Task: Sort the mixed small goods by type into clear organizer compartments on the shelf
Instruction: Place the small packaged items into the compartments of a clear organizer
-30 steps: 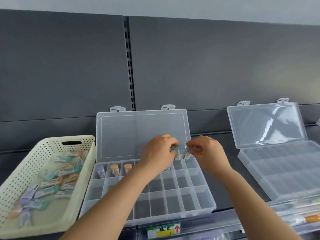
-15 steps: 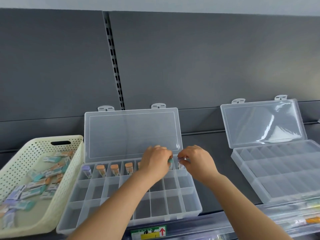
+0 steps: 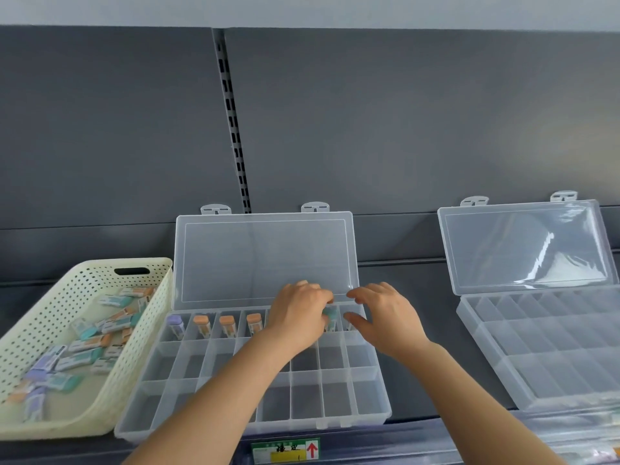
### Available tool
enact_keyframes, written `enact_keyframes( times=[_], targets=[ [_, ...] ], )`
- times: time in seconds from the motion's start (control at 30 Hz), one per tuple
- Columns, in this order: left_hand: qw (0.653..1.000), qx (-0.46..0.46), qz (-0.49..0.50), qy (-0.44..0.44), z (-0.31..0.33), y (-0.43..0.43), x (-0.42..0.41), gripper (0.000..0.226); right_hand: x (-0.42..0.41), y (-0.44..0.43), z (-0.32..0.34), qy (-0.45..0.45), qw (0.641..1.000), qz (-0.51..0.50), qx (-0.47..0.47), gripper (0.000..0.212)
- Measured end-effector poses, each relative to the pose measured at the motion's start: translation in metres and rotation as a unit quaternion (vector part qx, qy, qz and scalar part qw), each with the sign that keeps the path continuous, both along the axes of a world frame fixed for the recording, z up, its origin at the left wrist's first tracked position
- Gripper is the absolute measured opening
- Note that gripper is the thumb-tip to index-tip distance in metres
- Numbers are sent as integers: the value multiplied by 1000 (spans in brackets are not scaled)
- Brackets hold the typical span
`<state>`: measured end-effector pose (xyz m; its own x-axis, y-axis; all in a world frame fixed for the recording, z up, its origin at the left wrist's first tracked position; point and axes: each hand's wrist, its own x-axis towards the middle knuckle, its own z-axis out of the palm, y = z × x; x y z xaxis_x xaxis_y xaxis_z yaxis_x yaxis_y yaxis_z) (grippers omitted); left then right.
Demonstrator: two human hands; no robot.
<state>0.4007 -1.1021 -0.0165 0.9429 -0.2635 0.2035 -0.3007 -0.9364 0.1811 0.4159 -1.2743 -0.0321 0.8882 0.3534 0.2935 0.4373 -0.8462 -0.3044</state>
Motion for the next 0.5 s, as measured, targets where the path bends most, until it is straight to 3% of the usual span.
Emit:
enact_keyframes(
  times=[0.27, 0.5],
  targets=[
    [997, 15, 73, -36, 19, 57, -22, 21, 2, 49, 19, -21, 998, 52, 31, 30],
    [980, 72, 185, -30, 35, 157, -69, 25, -16, 149, 37, -3, 984, 179, -1, 35]
  ],
)
